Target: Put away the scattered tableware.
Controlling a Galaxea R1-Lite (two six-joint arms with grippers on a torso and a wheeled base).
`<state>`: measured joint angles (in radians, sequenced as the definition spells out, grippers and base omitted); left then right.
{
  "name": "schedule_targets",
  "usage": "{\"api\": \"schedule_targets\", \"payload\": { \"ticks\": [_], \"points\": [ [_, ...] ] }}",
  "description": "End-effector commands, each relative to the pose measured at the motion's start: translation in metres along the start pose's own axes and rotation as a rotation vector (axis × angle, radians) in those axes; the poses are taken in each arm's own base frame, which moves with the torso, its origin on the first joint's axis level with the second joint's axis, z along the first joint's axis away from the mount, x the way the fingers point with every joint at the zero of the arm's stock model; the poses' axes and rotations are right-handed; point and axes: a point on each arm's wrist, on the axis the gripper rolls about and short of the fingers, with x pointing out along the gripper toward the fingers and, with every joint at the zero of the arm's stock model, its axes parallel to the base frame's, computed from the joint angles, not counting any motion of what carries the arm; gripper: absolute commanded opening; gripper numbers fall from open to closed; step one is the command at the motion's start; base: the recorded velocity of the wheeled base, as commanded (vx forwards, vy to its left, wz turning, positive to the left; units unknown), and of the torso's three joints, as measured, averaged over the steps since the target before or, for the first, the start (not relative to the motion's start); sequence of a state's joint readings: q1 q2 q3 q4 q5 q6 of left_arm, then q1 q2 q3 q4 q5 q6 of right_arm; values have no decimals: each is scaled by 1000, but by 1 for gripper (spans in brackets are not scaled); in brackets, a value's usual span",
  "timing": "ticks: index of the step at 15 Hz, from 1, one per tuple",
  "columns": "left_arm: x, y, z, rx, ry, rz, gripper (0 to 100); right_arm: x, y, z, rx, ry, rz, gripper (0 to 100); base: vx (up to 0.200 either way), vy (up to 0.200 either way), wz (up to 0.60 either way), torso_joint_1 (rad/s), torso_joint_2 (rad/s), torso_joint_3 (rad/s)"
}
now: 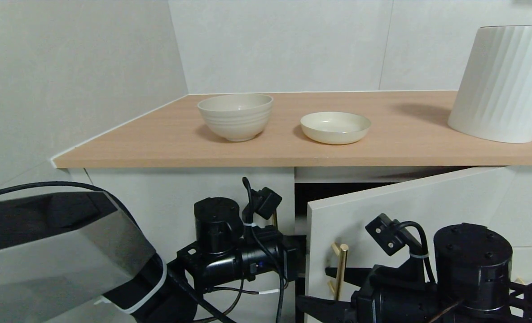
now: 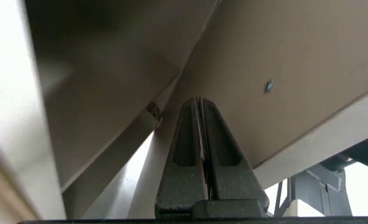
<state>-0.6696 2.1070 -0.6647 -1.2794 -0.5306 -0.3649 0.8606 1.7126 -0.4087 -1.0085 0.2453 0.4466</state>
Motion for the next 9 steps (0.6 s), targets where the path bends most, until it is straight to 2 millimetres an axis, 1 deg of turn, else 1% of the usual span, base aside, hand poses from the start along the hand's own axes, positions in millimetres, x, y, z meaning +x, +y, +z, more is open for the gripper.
{"api": "schedule_targets", "payload": {
  "ticks": [1,2,5,6,7,8,9],
  "points": [
    [4,-2,-5,-3,13,-9,0,-5,0,1,-2,-10,-5,100,0,0,0,0,0,0],
    [4,-3,-4,1,10,-15,0,-8,0,3,-2,-23,-10,100,0,0,0,0,0,0],
    [6,-5,-2,8,1,-23,0,-24,-12,15,-4,-117,-124,100,0,0,0,0,0,0],
    [6,-5,-2,9,-1,-24,0,-30,-15,16,-6,-132,-151,100,0,0,0,0,0,0],
    [6,-6,-1,10,-2,-24,0,-38,-16,14,-4,-139,-169,100,0,0,0,0,0,0],
    [6,-6,-1,10,-4,-25,0,-55,-15,1,-19,-117,-188,100,0,0,0,0,0,0],
    [6,-6,0,11,-5,-27,0,-64,-15,-7,-39,-100,-200,100,0,0,0,0,0,0]
  ]
}}
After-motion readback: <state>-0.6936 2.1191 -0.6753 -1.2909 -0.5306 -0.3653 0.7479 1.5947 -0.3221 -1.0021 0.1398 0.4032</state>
